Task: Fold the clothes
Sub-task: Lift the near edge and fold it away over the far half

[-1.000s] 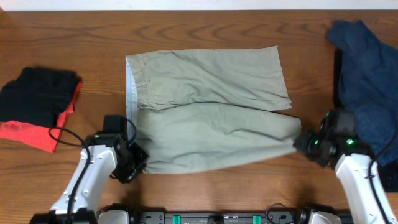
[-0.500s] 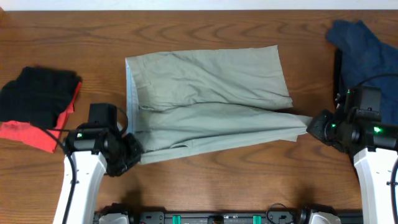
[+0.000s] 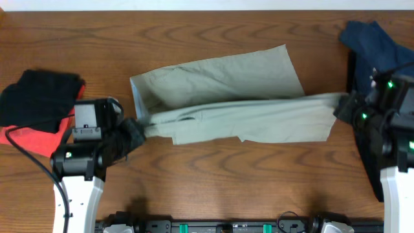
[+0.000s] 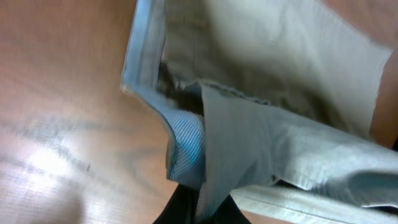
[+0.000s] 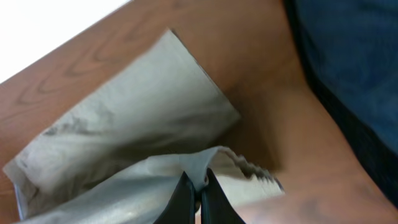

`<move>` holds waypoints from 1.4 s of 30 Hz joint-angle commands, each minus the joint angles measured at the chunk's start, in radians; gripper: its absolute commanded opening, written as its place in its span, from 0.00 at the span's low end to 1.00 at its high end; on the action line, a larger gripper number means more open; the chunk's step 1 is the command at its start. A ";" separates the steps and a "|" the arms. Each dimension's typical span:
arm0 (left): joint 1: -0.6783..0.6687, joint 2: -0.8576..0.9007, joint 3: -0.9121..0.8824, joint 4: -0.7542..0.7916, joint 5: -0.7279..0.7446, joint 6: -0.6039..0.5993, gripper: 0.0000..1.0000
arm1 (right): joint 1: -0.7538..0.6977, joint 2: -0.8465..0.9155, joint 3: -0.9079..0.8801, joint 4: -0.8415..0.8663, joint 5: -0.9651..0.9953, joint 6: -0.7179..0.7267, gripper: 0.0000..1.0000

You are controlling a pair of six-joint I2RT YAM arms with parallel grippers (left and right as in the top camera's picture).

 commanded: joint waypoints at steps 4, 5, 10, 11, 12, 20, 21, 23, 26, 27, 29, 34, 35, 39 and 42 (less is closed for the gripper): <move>0.014 0.124 0.012 0.169 -0.245 -0.147 0.06 | 0.040 0.157 0.021 0.183 0.101 -0.027 0.01; 0.014 0.148 0.012 0.204 -0.245 -0.147 0.06 | 0.049 0.183 0.021 0.217 0.101 -0.028 0.01; 0.014 0.298 0.012 0.377 -0.248 -0.148 0.06 | 0.117 0.326 0.021 0.378 0.101 -0.028 0.01; 0.014 0.326 0.012 0.407 -0.252 -0.148 0.06 | 0.129 0.356 0.021 0.406 0.102 -0.028 0.01; 0.014 0.359 0.012 0.445 -0.252 -0.148 0.06 | 0.137 0.383 0.021 0.431 0.102 -0.028 0.01; 0.014 0.579 0.012 0.790 -0.252 -0.150 0.30 | 0.183 0.630 0.021 0.729 0.107 0.045 0.06; 0.014 0.598 0.012 0.809 -0.251 -0.150 0.47 | 0.185 0.654 0.021 0.756 0.099 0.051 0.21; 0.014 0.628 0.012 0.814 -0.251 -0.150 0.75 | 0.187 0.698 0.021 0.785 0.077 0.050 0.54; 0.014 0.637 0.012 0.771 -0.251 -0.116 0.81 | 0.187 0.723 0.021 0.760 0.060 0.047 0.63; 0.014 0.637 0.012 0.757 -0.251 -0.095 0.81 | 0.187 0.725 0.021 0.738 0.059 0.047 0.64; 0.014 0.637 0.012 0.735 -0.252 -0.080 0.82 | 0.187 0.725 0.021 0.712 0.058 0.047 0.66; 0.015 0.642 0.011 0.718 -0.256 -0.078 0.82 | 0.188 0.724 0.021 0.634 0.039 0.047 0.68; 0.016 0.645 0.011 0.719 -0.264 -0.078 0.82 | 0.188 0.724 0.021 0.620 0.032 0.047 0.68; 0.027 0.685 0.011 0.731 -0.282 -0.078 0.82 | 0.188 0.724 0.021 0.565 0.006 0.043 0.69; 0.038 0.735 0.011 0.743 -0.282 -0.078 0.82 | 0.192 0.724 0.021 0.550 -0.032 0.009 0.70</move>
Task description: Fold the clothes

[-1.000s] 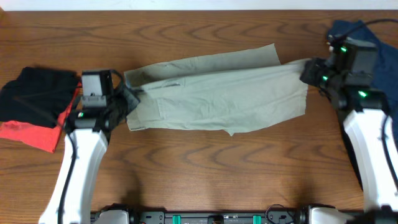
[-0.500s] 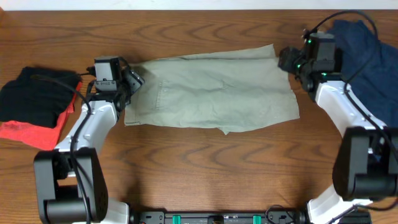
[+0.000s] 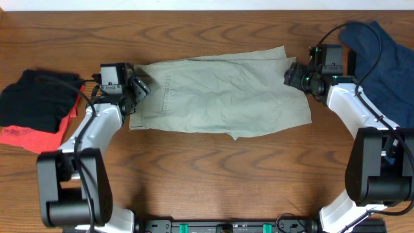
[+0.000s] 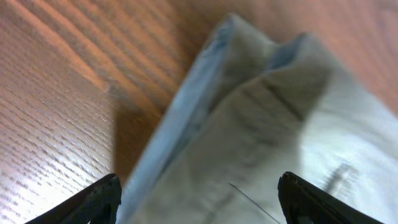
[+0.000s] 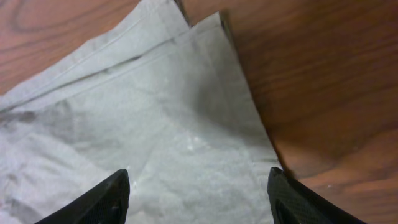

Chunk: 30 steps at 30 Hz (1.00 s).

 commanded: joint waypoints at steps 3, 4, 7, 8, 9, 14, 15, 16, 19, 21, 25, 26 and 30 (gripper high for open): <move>0.026 0.109 0.010 0.037 -0.021 0.021 0.82 | 0.031 -0.004 0.016 -0.012 -0.074 -0.052 0.72; 0.026 0.125 0.010 0.041 -0.014 0.021 0.82 | 0.037 -0.004 0.016 -0.014 -0.077 -0.055 0.72; 0.026 0.160 0.010 0.044 0.061 0.024 0.82 | 0.061 -0.004 0.016 -0.013 -0.100 -0.080 0.71; 0.026 0.167 0.010 0.044 0.103 0.024 0.78 | 0.073 -0.004 0.016 -0.011 -0.100 -0.080 0.70; 0.026 0.172 0.010 0.044 0.142 0.024 0.67 | 0.080 -0.004 0.016 -0.011 -0.100 -0.080 0.69; 0.026 0.172 0.010 0.038 0.379 0.126 0.06 | 0.143 -0.004 0.016 -0.018 -0.099 -0.080 0.56; 0.026 0.172 0.010 0.034 0.422 0.145 0.06 | 0.154 -0.003 0.015 -0.020 -0.099 -0.080 0.53; 0.026 0.171 0.011 0.028 0.460 0.161 0.06 | 0.164 -0.003 0.015 -0.023 -0.099 -0.080 0.51; 0.026 0.158 0.011 -0.007 0.498 0.175 0.06 | 0.193 0.001 0.014 -0.031 -0.099 -0.079 0.47; 0.026 0.132 0.011 -0.042 0.498 0.179 0.06 | 0.211 0.005 0.013 -0.043 -0.099 -0.079 0.43; 0.026 0.035 0.011 -0.121 0.498 0.179 0.06 | 0.244 0.030 0.013 -0.069 -0.099 -0.079 0.41; 0.026 0.001 0.011 -0.143 0.498 0.179 0.06 | 0.252 0.039 0.013 -0.071 -0.099 -0.079 0.40; 0.025 -0.137 0.011 -0.229 0.499 0.178 0.06 | 0.296 0.097 0.013 -0.068 -0.127 -0.080 0.34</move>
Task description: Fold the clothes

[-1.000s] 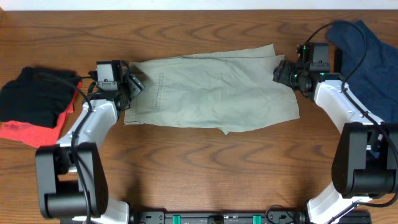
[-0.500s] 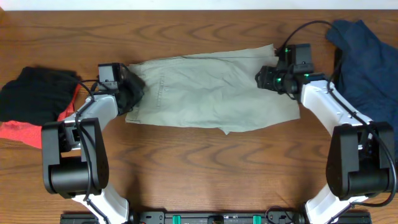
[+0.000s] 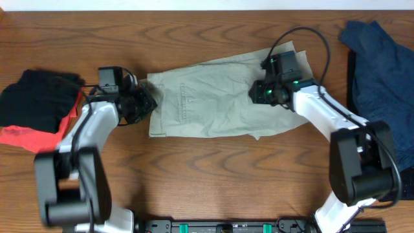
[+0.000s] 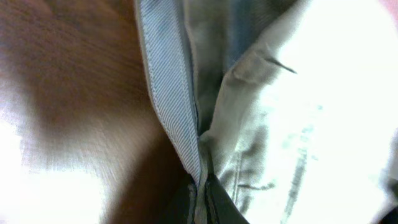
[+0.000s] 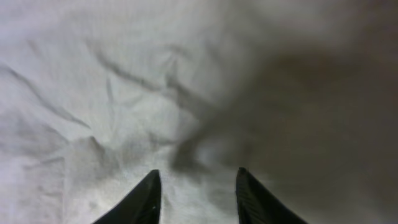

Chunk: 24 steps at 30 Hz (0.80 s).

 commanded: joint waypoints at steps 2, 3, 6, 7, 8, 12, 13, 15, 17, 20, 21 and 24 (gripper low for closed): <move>-0.009 -0.171 -0.004 -0.064 0.029 0.021 0.06 | 0.061 0.087 0.013 0.008 -0.049 -0.007 0.34; -0.011 -0.201 -0.004 -0.077 0.031 0.020 0.06 | 0.078 0.108 0.013 0.019 -0.069 -0.008 0.33; -0.032 -0.297 -0.004 -0.093 0.083 0.011 0.06 | 0.133 0.175 0.013 0.080 -0.153 -0.007 0.33; -0.039 -0.316 -0.004 -0.090 0.103 0.002 0.06 | 0.152 0.193 0.013 0.104 -0.183 -0.007 0.33; -0.050 -0.341 -0.004 -0.085 0.127 -0.011 0.06 | 0.171 0.211 0.013 0.130 -0.211 -0.006 0.33; -0.102 -0.418 -0.004 -0.055 0.163 -0.063 0.06 | 0.269 0.270 0.013 0.242 -0.280 0.038 0.34; -0.115 -0.429 -0.004 -0.043 0.163 -0.071 0.06 | 0.291 0.274 0.013 0.257 -0.279 0.046 0.34; -0.138 -0.451 -0.004 -0.005 0.163 -0.077 0.06 | 0.337 0.276 0.013 0.285 -0.279 0.045 0.34; -0.152 -0.468 -0.004 0.040 0.163 -0.106 0.06 | 0.368 0.275 0.016 0.309 -0.280 0.041 0.37; -0.156 -0.491 -0.004 0.113 0.163 -0.142 0.06 | 0.391 0.274 0.033 0.307 -0.289 0.028 0.40; -0.156 -0.496 -0.004 0.127 0.163 -0.142 0.06 | 0.391 0.272 0.039 0.303 -0.299 0.016 0.42; -0.156 -0.498 -0.004 0.135 0.162 -0.142 0.06 | 0.372 0.253 0.060 0.277 -0.297 -0.015 0.50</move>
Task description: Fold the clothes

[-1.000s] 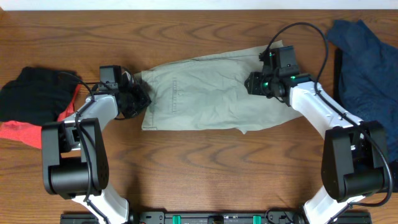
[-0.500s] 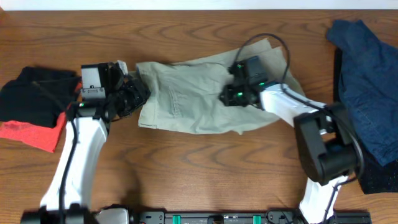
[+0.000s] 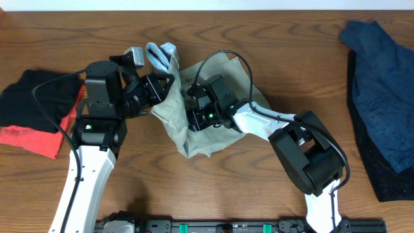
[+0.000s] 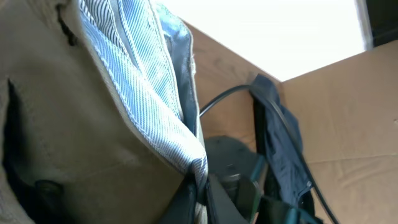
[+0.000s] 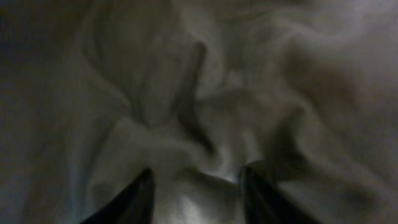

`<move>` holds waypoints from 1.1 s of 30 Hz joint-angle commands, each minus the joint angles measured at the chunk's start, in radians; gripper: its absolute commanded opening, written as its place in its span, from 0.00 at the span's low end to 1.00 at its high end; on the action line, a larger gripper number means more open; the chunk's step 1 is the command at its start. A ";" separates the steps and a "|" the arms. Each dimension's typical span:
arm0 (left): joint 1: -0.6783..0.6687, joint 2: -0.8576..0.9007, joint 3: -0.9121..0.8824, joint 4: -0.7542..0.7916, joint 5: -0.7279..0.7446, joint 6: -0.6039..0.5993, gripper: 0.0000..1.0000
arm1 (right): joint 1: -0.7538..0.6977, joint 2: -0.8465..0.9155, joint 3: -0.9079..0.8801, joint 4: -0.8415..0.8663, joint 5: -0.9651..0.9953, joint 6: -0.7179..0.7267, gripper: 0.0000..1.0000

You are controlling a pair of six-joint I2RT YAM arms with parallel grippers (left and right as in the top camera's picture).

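The khaki garment (image 3: 194,126) is bunched in a heap at the table's middle, and its striped, light-blue waistband lining (image 3: 159,53) is lifted. My left gripper (image 3: 163,77) is shut on that waistband, which shows pinched between the jaws in the left wrist view (image 4: 200,182). My right gripper (image 3: 194,109) is open and pressed into the cloth just right of the left one. In the right wrist view its dark fingers (image 5: 142,194) stand apart with wrinkled khaki cloth (image 5: 205,124) filling the frame between them (image 5: 198,198).
A black garment (image 3: 35,97) lies on a red one (image 3: 22,139) at the left edge. A dark blue garment (image 3: 378,71) lies at the right edge. A cardboard wall (image 4: 348,106) shows behind the table in the left wrist view.
My left gripper, still shut on the waistband, has risen and shifted right. The right gripper has moved left to the middle. The garment, flat before, is now bunched up.
Both grippers were shut on the ends of the garment's near half, stretched across the table. Then it lay folded lengthwise with both grippers open at its ends. Then the left was shut on the waistband, the right open on the cloth. Now it is gathered in a heap.
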 commanded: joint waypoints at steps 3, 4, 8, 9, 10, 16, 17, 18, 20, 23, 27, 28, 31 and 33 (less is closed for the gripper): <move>-0.002 0.000 -0.004 -0.010 0.020 -0.023 0.06 | -0.071 -0.018 0.030 -0.089 0.051 -0.037 0.55; -0.002 0.009 -0.004 -0.016 0.020 -0.023 0.06 | -0.097 -0.038 0.037 -0.110 0.080 -0.037 0.55; -0.003 0.044 -0.004 -0.019 0.021 -0.023 0.06 | -0.206 -0.112 0.041 -0.188 0.206 -0.037 0.55; -0.005 0.053 -0.004 -0.017 0.021 -0.023 0.06 | -0.235 -0.122 0.041 -0.211 0.238 -0.037 0.55; -0.009 0.063 -0.004 -0.014 0.021 -0.023 0.06 | -0.265 -0.127 0.041 -0.233 0.267 -0.039 0.55; -0.060 0.103 -0.004 0.061 0.021 -0.023 0.06 | -0.390 -0.100 0.039 -0.333 0.415 -0.061 0.51; -0.074 0.108 -0.004 0.087 0.020 -0.023 0.06 | -0.402 -0.090 0.038 -0.333 0.414 -0.074 0.50; -0.089 0.113 -0.004 0.116 0.020 -0.023 0.06 | -0.409 -0.086 0.038 -0.335 0.412 -0.081 0.50; -0.119 0.126 -0.004 0.169 0.011 -0.029 0.06 | -0.412 -0.072 0.037 -0.347 0.409 -0.082 0.50; -0.174 0.154 -0.004 0.234 -0.055 -0.070 0.06 | -0.397 -0.056 0.034 -0.372 0.388 -0.081 0.50; -0.254 0.220 -0.004 0.322 -0.121 -0.076 0.06 | -0.347 -0.038 0.033 -0.404 0.380 -0.077 0.50; -0.275 0.248 -0.004 0.365 -0.121 -0.080 0.06 | -0.332 -0.037 0.032 -0.405 0.380 -0.073 0.50; -0.324 0.328 -0.004 0.494 -0.121 -0.116 0.06 | -0.288 -0.037 0.032 -0.405 0.389 -0.069 0.50; -0.348 0.383 -0.004 0.580 -0.121 -0.155 0.06 | -0.261 -0.037 0.032 -0.405 0.397 -0.066 0.51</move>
